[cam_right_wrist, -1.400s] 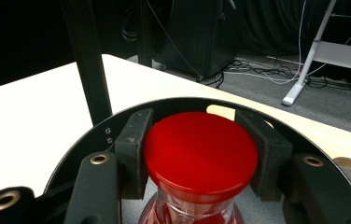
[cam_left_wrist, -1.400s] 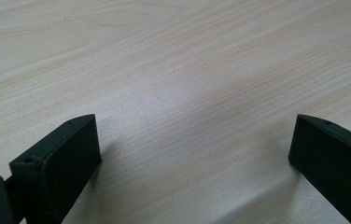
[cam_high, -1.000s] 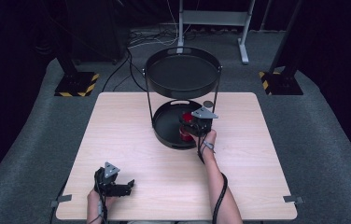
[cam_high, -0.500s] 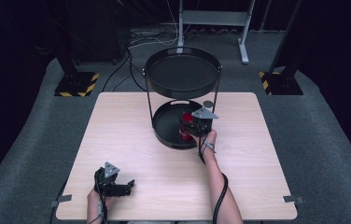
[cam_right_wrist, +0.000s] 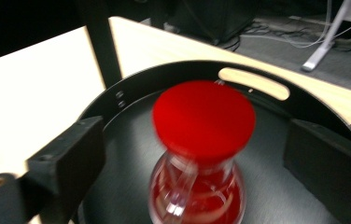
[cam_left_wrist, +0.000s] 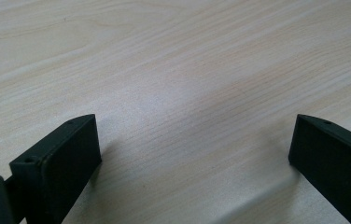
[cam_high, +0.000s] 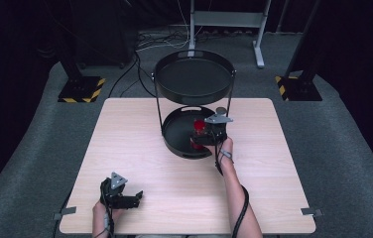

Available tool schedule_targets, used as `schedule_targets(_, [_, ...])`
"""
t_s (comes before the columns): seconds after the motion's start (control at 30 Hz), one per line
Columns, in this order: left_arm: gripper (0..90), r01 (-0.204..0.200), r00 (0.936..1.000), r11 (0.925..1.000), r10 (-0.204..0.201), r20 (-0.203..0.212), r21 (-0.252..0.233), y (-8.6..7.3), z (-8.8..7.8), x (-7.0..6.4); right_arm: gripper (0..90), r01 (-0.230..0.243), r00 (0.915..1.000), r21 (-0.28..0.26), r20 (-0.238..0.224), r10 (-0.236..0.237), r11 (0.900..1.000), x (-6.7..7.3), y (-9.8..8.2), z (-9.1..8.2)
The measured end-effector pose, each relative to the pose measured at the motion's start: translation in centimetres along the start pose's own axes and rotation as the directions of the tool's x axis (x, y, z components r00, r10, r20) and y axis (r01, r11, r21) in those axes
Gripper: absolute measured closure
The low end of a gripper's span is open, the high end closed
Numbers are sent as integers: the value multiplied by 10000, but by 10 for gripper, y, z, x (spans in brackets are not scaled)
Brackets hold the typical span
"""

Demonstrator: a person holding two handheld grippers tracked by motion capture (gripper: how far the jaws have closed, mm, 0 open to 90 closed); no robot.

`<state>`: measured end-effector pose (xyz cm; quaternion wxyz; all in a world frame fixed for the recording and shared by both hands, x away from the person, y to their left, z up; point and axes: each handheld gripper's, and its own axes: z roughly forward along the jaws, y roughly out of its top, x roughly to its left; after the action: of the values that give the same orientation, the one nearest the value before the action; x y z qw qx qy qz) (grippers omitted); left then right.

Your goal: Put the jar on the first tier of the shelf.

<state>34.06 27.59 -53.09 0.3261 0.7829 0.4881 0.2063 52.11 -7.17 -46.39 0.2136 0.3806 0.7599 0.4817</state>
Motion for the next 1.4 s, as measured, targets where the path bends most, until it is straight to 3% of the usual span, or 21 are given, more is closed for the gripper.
schedule_targets(0.4, [19,0,10000,10000,0,2,6,0,0,0,0,638,9979,188,99,-640,9978,6,-5,-44])
schedule_targets(0.67, [19,-11,10000,10000,11,-8,4,0,0,0,0,984,9942,569,376,-1007,9935,9,-23,-72])
schedule_targets(1.0, [20,-5,10000,10000,5,-3,3,0,0,0,0,603,9943,885,824,-676,9943,5,-56,-103])
schedule_targets(1.4, [20,3,10000,10000,-3,3,12,0,0,0,0,51,9893,1625,1433,-287,9867,1,-102,-136])
